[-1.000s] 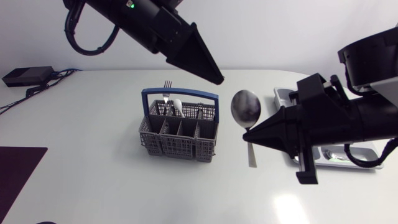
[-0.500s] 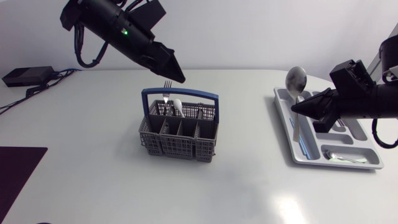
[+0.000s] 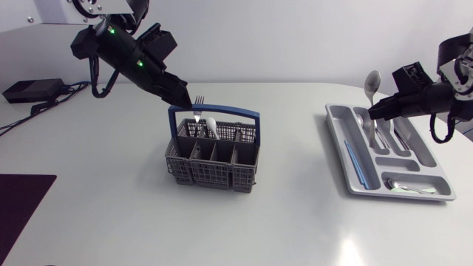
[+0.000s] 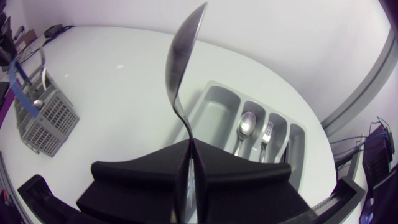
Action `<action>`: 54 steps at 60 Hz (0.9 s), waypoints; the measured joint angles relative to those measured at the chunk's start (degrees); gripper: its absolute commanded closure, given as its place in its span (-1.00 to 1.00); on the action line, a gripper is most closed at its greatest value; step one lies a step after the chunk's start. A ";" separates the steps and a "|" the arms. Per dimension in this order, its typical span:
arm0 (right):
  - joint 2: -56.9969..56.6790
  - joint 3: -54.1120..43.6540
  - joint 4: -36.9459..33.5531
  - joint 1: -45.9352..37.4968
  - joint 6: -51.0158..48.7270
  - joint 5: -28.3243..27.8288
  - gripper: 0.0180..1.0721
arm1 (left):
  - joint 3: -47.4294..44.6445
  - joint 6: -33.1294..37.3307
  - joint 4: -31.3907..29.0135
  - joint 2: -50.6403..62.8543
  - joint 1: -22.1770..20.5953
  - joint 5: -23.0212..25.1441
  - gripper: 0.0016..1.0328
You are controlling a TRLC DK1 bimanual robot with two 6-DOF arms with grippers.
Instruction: Sort the cutlery from the basket into the organizer compartments.
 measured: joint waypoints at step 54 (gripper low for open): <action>30.21 25.57 -5.35 1.81 13.88 21.29 0.89 | -2.97 -2.49 0.42 -1.29 -0.61 -2.12 -0.35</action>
